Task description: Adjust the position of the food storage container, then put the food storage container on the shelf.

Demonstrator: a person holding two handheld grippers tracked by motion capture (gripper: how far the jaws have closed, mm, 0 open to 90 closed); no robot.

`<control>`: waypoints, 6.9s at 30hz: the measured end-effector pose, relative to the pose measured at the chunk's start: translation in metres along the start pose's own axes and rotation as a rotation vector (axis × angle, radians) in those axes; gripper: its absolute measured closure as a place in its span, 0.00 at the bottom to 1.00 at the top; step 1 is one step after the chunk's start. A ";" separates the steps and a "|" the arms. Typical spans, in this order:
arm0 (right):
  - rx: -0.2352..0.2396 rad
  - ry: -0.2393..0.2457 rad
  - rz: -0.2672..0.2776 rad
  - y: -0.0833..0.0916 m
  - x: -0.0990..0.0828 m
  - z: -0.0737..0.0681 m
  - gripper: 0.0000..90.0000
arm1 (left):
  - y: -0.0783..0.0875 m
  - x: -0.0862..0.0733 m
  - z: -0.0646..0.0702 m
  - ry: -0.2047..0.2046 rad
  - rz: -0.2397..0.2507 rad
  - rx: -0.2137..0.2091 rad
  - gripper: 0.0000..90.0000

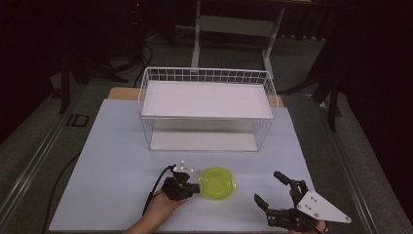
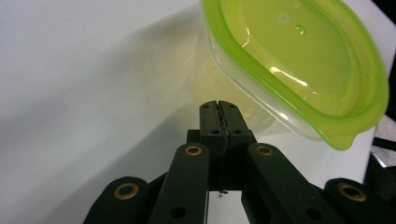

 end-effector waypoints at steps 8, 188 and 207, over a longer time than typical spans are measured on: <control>-0.002 -0.001 -0.003 0.001 -0.001 0.001 0.15 | -0.010 0.011 0.000 0.018 0.007 -0.012 1.00; 0.165 -0.452 -0.444 -0.153 0.133 0.042 0.90 | 0.158 0.192 0.030 0.168 0.257 0.027 0.91; 0.107 -0.563 -0.489 -0.205 0.145 0.074 0.90 | 0.156 0.243 -0.012 0.193 0.217 0.105 0.90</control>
Point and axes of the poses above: each handheld gripper's, and its own axes: y roughly backward along the jaws, x roughly out of its top, z roughly to its right, the point moved 7 cm from there along -y, roughly forward along the jaws, and after that the axes turned 7 degrees about -x, right-handed, at the moved point
